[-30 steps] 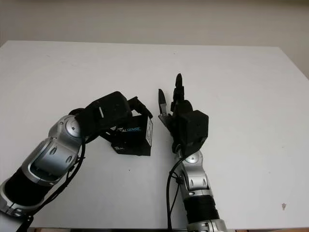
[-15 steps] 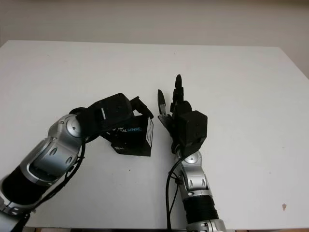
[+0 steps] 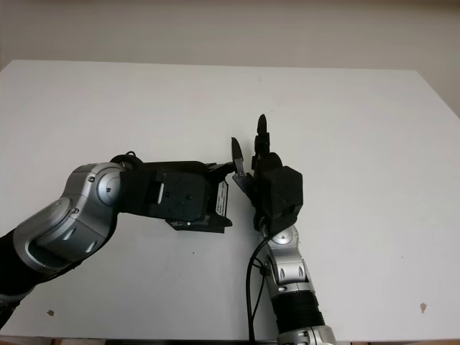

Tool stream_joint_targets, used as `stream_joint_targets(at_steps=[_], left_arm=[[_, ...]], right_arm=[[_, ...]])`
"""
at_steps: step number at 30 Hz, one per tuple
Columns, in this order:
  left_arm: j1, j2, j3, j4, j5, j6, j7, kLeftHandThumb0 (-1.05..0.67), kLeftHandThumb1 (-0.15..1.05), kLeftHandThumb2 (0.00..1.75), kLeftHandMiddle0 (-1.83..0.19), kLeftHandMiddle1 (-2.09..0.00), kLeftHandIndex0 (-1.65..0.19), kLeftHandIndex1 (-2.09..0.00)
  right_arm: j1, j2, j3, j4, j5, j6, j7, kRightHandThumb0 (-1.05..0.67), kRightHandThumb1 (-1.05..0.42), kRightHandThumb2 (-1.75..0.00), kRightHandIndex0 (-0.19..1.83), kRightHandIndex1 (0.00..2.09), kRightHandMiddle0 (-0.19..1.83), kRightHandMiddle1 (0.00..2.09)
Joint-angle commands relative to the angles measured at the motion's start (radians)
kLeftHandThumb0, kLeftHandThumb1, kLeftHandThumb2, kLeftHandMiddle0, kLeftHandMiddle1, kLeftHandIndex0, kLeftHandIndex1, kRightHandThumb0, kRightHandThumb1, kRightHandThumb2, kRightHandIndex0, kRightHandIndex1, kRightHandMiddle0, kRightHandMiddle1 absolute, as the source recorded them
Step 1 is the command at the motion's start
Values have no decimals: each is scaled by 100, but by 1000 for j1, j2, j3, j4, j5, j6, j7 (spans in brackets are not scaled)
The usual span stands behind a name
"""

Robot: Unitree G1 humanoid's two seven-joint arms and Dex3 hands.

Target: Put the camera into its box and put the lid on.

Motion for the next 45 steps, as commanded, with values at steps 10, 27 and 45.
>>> stream_joint_targets(at_steps=[10,27,45], left_arm=[[107,-35,79,-27,66,-316,162,-81,105,62,19,0,19,0],[257,-81,394,106,66,-527,377,-58,105,21,4,-60,-6,-11],[326,20,653,410,-218,-834,265,-78,101,5,8,-7,12,-1]], right_arm=[[-6,-2,2,8,3,-8,5,-68,-105,-56,-15,6,-14,5],[-80,-69,-108,-4,118,-24,66,-72,-105,-59,-19,1,-19,1],[-93,-254,-167,-192,221,147,248,-73,-105,-73,-19,0,-19,0]])
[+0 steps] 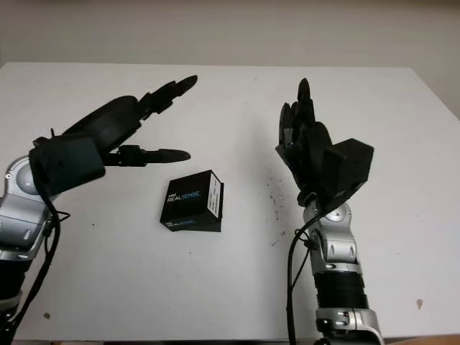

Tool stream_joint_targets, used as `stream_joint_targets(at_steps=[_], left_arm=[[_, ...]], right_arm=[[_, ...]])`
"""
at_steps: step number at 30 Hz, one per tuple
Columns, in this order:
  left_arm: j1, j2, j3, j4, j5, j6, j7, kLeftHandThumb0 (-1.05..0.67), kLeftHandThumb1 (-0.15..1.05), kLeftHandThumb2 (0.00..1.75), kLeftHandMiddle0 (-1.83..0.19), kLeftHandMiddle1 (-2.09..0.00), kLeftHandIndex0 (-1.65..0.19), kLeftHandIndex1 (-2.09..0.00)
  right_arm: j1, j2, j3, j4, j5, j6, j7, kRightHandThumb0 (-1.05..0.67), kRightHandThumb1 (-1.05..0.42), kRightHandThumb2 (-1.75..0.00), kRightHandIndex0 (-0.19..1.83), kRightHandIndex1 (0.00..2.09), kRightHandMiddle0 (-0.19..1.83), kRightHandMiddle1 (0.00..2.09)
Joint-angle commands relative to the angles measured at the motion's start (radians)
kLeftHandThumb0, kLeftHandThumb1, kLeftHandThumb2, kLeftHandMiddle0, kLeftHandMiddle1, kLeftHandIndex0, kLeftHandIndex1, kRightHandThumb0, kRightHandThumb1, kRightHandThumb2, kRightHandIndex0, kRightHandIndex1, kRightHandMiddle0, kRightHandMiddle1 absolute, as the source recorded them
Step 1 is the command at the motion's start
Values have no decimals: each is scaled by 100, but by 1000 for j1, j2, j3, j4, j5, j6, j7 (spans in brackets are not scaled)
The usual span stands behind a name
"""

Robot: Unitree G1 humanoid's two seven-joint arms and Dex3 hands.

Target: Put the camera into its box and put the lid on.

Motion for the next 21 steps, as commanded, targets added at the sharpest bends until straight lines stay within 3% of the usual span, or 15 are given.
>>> stream_joint_targets(at_steps=[1,6,12,21], left_arm=[[11,33,15,21,-24,-19,-40,-79,101,5,10,-6,13,-1],[46,63,25,52,-57,-54,-101,-83,93,3,14,-5,19,-1],[94,62,26,101,-68,-136,-103,-81,87,3,15,-5,19,0],[140,-13,-14,197,-55,-230,-64,-80,84,4,16,-5,19,0]], right_arm=[[-4,-12,-1,-45,9,23,4,-72,-105,-74,-19,0,-19,0],[6,-7,0,-64,10,47,-6,-73,-105,-74,-19,0,-19,0],[7,-7,0,-67,10,64,-15,-73,-105,-75,-19,0,-19,0],[6,-7,-5,-61,16,70,-22,-72,-105,-74,-19,0,-19,0]])
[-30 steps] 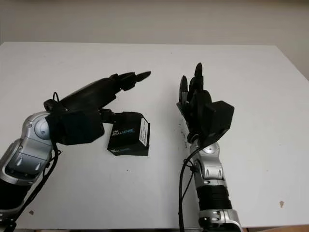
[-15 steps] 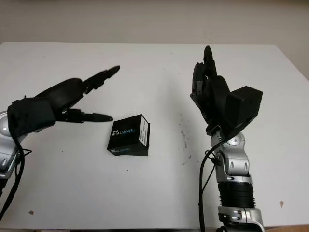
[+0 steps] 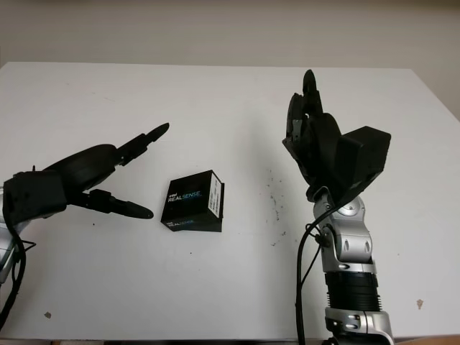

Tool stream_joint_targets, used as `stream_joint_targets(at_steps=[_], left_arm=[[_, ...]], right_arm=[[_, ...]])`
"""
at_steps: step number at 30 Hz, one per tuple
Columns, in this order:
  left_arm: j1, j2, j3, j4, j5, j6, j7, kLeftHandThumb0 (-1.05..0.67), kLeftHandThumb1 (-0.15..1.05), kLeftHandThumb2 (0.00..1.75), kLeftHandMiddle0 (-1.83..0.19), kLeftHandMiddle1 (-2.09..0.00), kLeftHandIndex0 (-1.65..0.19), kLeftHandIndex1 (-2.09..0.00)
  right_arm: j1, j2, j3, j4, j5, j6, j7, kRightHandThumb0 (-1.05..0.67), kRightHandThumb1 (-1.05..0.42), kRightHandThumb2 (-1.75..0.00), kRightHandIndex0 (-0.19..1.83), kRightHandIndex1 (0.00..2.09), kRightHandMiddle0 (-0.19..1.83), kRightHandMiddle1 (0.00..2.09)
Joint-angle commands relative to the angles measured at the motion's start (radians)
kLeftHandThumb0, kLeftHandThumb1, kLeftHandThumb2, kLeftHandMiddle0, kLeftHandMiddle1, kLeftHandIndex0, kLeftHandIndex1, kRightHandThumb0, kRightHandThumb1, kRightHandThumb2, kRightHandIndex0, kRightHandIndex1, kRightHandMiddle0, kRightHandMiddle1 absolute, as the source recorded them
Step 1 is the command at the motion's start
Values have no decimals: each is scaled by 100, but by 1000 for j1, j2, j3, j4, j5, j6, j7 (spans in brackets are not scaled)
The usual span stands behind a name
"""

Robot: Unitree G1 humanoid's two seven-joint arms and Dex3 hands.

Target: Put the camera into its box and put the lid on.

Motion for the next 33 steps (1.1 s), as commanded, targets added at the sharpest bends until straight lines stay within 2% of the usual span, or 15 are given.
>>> stream_joint_targets(at_steps=[1,5,18,24,33], left_arm=[[9,-25,-15,17,-3,-12,9,-80,83,4,16,-5,19,0],[13,-71,-20,53,-22,-38,16,-78,82,4,16,-5,19,0],[9,-132,-71,116,56,-129,102,-78,84,5,15,-6,19,0],[20,-145,-67,116,49,-129,114,-74,82,5,11,-7,16,-3],[23,-149,-67,146,56,-189,155,-63,79,5,2,-10,7,-8]], right_arm=[[0,-6,-5,-12,1,4,1,-71,-105,-74,-19,0,-19,0],[2,-1,-1,-10,-3,3,-7,-71,-105,-75,-19,0,-19,0],[2,12,0,13,-11,-12,-21,-69,-105,-75,-19,0,-19,0],[1,14,0,18,-13,-22,-23,-68,-105,-75,-19,0,-19,0],[1,11,1,21,-15,-26,-21,-69,-105,-74,-19,0,-19,0]])
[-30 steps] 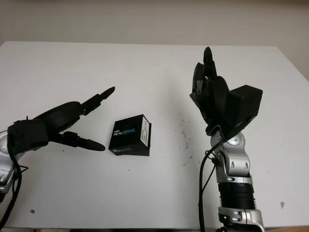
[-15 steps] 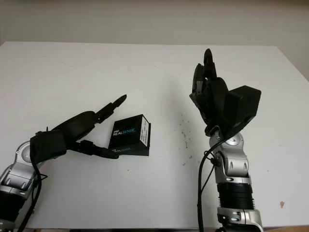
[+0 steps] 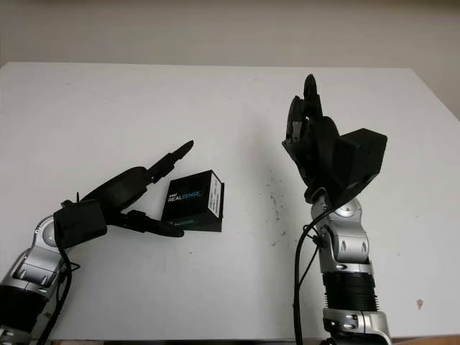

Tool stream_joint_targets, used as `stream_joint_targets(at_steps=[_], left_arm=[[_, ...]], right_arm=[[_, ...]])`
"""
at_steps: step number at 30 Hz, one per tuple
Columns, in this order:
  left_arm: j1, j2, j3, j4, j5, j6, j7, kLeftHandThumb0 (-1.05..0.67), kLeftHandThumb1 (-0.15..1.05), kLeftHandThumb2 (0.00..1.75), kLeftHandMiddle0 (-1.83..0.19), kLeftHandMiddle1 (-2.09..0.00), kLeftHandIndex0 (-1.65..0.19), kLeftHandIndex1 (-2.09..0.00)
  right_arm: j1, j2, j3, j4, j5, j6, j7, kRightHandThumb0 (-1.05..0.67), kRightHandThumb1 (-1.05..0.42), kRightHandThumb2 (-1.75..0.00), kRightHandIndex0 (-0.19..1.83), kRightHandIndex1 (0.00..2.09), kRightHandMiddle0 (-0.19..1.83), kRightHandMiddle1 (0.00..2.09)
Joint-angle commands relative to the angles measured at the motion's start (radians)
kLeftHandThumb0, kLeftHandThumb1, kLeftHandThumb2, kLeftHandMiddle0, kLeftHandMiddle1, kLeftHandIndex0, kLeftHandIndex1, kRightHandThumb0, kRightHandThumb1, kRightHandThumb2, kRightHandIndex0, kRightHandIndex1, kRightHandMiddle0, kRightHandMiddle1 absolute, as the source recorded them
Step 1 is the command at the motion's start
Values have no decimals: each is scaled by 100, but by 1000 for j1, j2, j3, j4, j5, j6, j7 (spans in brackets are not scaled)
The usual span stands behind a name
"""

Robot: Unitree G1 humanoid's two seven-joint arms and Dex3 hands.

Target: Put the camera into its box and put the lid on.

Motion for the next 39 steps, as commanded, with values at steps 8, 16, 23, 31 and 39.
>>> stream_joint_targets(at_steps=[8,16,23,31,39], left_arm=[[7,-7,7,26,-12,-27,7,-50,76,5,-10,-16,-5,-15],[1,-4,9,42,-15,-38,8,-46,76,5,-6,-49,7,-61],[-3,-9,5,49,-14,-33,8,-46,75,5,-3,-53,12,-67],[8,-44,10,54,-34,-29,19,-46,74,5,14,-100,19,-88],[46,-75,20,-7,-43,32,51,-24,78,6,6,-132,14,-103]], right_arm=[[1,2,0,-4,-4,-11,-2,-69,-105,-74,-19,0,-19,0],[-2,5,-2,0,-3,-19,-5,-68,-105,-73,-19,0,-19,0],[-2,5,-3,-5,0,-13,-8,-69,-105,-74,-19,0,-19,0],[1,6,-3,-7,-2,-16,-12,-68,-105,-74,-19,0,-19,0],[3,5,-4,-7,-4,-16,-16,-68,-105,-73,-19,0,-19,0]])
